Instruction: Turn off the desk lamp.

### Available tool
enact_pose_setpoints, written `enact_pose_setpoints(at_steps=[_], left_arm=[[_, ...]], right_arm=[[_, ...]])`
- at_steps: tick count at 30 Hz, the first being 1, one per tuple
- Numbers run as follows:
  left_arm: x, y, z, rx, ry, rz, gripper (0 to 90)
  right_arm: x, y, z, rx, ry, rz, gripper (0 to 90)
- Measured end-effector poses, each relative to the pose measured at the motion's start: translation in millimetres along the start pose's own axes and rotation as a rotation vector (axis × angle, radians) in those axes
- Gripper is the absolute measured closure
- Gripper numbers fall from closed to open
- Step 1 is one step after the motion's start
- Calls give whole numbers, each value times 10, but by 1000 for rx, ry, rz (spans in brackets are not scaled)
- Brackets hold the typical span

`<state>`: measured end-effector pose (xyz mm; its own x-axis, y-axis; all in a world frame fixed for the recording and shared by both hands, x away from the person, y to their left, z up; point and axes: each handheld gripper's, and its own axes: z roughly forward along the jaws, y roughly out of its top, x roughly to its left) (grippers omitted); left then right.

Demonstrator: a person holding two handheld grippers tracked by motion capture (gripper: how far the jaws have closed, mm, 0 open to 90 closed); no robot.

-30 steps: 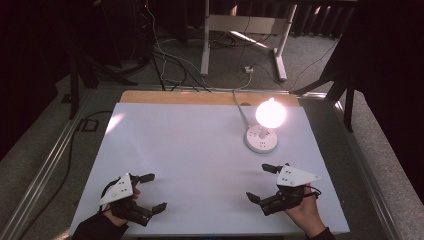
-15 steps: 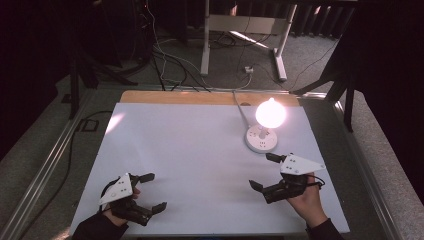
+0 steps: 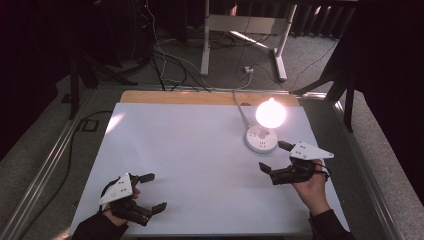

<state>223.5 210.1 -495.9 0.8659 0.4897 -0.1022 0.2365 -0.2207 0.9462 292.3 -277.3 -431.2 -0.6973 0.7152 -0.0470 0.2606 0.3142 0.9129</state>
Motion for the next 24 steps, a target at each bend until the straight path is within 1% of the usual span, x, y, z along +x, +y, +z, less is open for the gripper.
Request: enact_pose_setpoints(at_steps=[1,5,6,8,10,13,16,17,18,19,21,24], left_arm=[[0,0,1,0,-1,-1,5],[-5,3,2,0,-2,2,5],[-2,0,-1,1,-1,-3,5],[-2,-3,0,3,1,-1,5],[-1,-2,1,3,-1,-2,5],[-4,-1,1,2,-2,-2,5],[-2,-1,1,3,-1,-1,5],[-1,-1,0,1,-1,-2,5],[0,-2,0,1,0,-4,5],[0,-3,0,1,0,-4,5],[-3,-1,1,2,-1,-2,5],[-1,-2,1,2,-2,-4,5]], right_arm=[[-21,-6,7,-2,-17,6,0],[-98,-33,36,-1,-59,21,0],[-119,-43,46,-1,-74,28,0],[-168,-62,61,-10,-94,58,0],[-214,-73,78,-10,-131,70,0],[-274,-87,107,-2,-156,82,0],[-334,-102,143,10,-160,100,0],[-364,-111,150,5,-157,120,0],[-364,-111,150,5,-157,120,0],[-431,-129,166,1,-168,160,0],[-486,-143,179,-3,-172,175,0],[-521,-150,195,-1,-184,172,0]])
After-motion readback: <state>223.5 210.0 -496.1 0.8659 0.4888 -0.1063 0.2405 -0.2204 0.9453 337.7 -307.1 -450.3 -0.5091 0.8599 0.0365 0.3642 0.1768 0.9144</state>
